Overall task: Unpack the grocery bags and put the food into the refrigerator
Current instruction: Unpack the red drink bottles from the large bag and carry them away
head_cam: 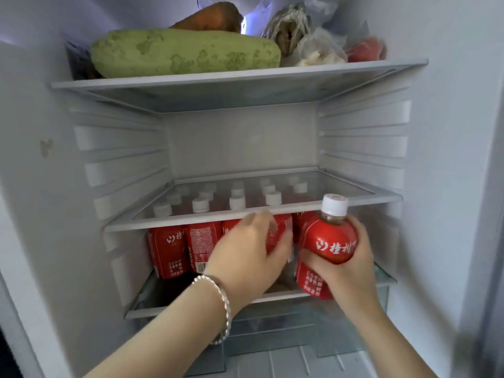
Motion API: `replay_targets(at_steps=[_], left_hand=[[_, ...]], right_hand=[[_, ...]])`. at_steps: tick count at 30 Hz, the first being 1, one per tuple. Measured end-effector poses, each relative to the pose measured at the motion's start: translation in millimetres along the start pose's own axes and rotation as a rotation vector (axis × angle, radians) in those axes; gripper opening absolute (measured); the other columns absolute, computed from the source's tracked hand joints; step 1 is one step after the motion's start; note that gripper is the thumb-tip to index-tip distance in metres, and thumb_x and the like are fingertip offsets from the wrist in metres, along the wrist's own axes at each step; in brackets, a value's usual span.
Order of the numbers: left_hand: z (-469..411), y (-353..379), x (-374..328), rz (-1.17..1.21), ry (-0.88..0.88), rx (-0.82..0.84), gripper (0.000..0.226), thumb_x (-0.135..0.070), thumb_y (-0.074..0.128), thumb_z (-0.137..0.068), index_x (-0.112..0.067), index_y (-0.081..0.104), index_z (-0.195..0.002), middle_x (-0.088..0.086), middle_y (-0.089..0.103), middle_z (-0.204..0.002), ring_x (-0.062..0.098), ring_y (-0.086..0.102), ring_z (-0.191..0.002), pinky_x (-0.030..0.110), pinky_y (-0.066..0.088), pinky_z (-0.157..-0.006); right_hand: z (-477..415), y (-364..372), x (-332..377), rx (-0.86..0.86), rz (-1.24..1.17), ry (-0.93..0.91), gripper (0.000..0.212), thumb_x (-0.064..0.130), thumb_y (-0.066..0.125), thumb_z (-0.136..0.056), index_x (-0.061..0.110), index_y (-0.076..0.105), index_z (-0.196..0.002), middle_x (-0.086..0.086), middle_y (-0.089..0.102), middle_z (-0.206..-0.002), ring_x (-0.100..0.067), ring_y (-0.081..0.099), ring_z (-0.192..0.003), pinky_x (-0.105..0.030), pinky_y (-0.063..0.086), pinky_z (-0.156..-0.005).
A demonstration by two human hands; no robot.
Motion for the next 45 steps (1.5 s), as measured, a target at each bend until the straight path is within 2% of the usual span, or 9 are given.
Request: replay_targets(at_steps=[6, 10, 16, 21, 30, 34, 40, 43, 45], left_hand=[[-11.3, 71.6, 37.1, -0.423, 0.308, 0.070, 0.053, -0.022, 0.078, -0.061, -0.019, 0.067, -0.113, 0.001, 0.062, -0.125, 0.023, 0.059, -0.117, 0.040, 0.038, -0.099], [-25.5, 79.3, 44.0, -0.578, 0.341, 0.125, 0.058, -0.033, 0.068, -0.077, -0.030, 0.051, -0.132, -0.002, 0.030, -0.152, 0.028, 0.031, -0.139, 0.051, 0.015, -0.110], [-19.9, 89.8, 53.6, -0.583, 0.347, 0.048, 0.060, -0.032, 0.077, -0.062, -0.027, 0.063, -0.120, 0.001, 0.046, -0.143, 0.030, 0.035, -0.132, 0.054, 0.032, -0.104], [-14.9, 89.7, 53.2, -0.558, 0.300, 0.044, 0.065, -0.028, 0.080, -0.058, -0.028, 0.062, -0.121, 0.000, 0.046, -0.143, 0.031, 0.043, -0.130, 0.050, 0.031, -0.109], [-4.0, 89.4, 58.4, -0.341, 0.159, 0.009, 0.063, -0.021, 0.084, -0.047, -0.028, 0.069, -0.109, 0.005, 0.057, -0.132, 0.022, 0.061, -0.112, 0.045, 0.033, -0.107], [-4.7, 90.7, 62.5, -0.308, 0.157, 0.014, 0.064, -0.024, 0.084, -0.047, -0.029, 0.068, -0.109, 0.003, 0.057, -0.131, 0.021, 0.061, -0.113, 0.040, 0.024, -0.104], [1.9, 79.1, 63.1, -0.263, 0.118, 0.069, 0.048, -0.021, 0.084, -0.052, -0.026, 0.071, -0.098, 0.006, 0.052, -0.137, 0.019, 0.061, -0.110, 0.035, 0.028, -0.110], [16.3, 66.6, 59.4, -0.342, 0.114, 0.183, 0.041, -0.019, 0.054, -0.089, -0.021, 0.051, -0.130, 0.002, 0.009, -0.158, 0.019, 0.023, -0.141, 0.035, 0.005, -0.116], [36.0, 53.1, 58.2, -0.383, 0.123, 0.197, 0.042, -0.017, 0.049, -0.092, -0.018, 0.048, -0.134, 0.002, 0.009, -0.158, 0.023, 0.017, -0.143, 0.037, 0.009, -0.116]], right_hand=[[0.7, -13.1, -23.2, -0.103, 0.241, -0.010, 0.073, 0.001, 0.083, -0.058, 0.049, 0.042, -0.097, 0.021, 0.055, -0.097, 0.002, 0.057, -0.086, -0.013, 0.040, -0.068], [-11.1, -14.3, -27.4, -0.048, 0.285, 0.012, 0.071, 0.005, 0.082, -0.060, 0.043, 0.041, -0.104, 0.020, 0.056, -0.096, 0.004, 0.056, -0.085, -0.010, 0.039, -0.066], [-34.9, 2.1, -49.8, -0.064, 0.383, 0.012, 0.073, 0.017, 0.083, -0.068, 0.033, 0.037, -0.122, 0.014, 0.053, -0.105, -0.001, 0.057, -0.085, -0.006, 0.046, -0.062], [-54.6, 18.4, -67.2, 0.046, 0.701, 0.264, 0.088, 0.049, 0.060, -0.084, 0.015, 0.008, -0.147, -0.013, 0.045, -0.135, -0.031, 0.054, -0.114, -0.041, 0.049, -0.089], [-43.7, 46.1, -63.9, 0.159, 1.232, 0.576, 0.114, 0.041, 0.063, -0.085, -0.009, -0.024, -0.139, -0.024, -0.001, -0.155, -0.034, 0.010, -0.144, -0.039, 0.015, -0.117], [-37.5, 40.7, -59.1, 0.197, 1.280, 0.556, 0.101, 0.039, 0.055, -0.090, -0.006, -0.017, -0.144, -0.019, 0.008, -0.155, -0.032, 0.013, -0.143, -0.039, 0.017, -0.117], [-2.6, 23.1, -38.5, 0.259, 1.345, 0.245, 0.045, 0.036, 0.045, -0.093, 0.020, 0.039, -0.134, -0.006, 0.041, -0.135, -0.027, 0.031, -0.125, -0.034, 0.030, -0.105], [11.9, 21.4, -23.9, 0.349, 1.235, 0.155, 0.029, 0.031, 0.047, -0.093, 0.024, 0.054, -0.119, 0.000, 0.049, -0.128, -0.025, 0.032, -0.123, -0.034, 0.031, -0.102], [18.3, 22.5, -12.9, 0.430, 1.169, 0.073, 0.025, 0.030, 0.050, -0.092, 0.025, 0.058, -0.115, 0.005, 0.053, -0.124, -0.021, 0.036, -0.120, -0.033, 0.031, -0.098]])
Point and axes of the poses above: each hand's wrist, its own z-axis away from the middle knuckle, its own y-axis out of the palm, x = y × z, the point moved 1 cm from there along -z, towards the middle knuckle
